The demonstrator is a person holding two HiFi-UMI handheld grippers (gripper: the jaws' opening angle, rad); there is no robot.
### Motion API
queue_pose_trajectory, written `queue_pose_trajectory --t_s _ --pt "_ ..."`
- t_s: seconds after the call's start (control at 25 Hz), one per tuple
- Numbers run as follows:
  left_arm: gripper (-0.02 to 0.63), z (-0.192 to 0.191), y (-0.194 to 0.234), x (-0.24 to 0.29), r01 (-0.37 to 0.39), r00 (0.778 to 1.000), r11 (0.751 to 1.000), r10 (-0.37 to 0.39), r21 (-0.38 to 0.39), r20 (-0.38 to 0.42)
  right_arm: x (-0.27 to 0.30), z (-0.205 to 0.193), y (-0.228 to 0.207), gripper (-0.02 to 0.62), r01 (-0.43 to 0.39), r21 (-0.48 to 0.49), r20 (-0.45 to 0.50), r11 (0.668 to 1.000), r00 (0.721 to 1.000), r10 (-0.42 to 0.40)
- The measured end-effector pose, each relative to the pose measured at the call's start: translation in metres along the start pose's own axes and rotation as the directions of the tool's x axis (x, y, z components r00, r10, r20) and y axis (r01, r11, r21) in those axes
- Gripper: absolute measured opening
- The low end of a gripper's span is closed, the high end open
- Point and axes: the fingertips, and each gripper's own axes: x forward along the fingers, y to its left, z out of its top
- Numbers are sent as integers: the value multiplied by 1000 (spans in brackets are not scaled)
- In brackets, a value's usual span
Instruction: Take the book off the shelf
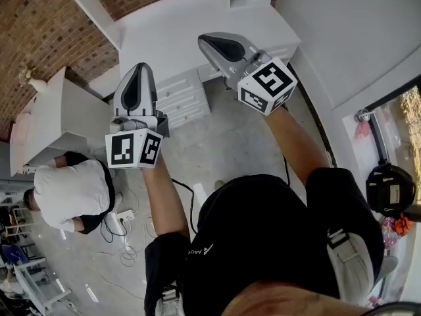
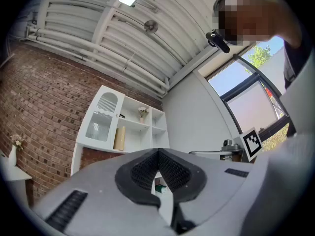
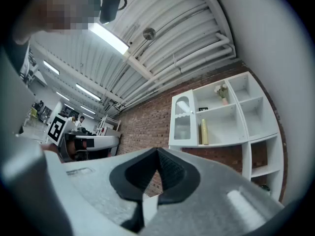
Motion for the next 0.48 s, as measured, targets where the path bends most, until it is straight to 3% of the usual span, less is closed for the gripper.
queue_pose_trajectory --t_s 0.24,0.48 --pt "-2 -1 22 -9 12 1000 1000 -12 -10 -2 16 -1 11 1 9 58 30 998 999 -11" --pt "-2 1 53 -15 24 1000 999 -24 -26 6 40 2 17 1 33 52 23 998 999 -34"
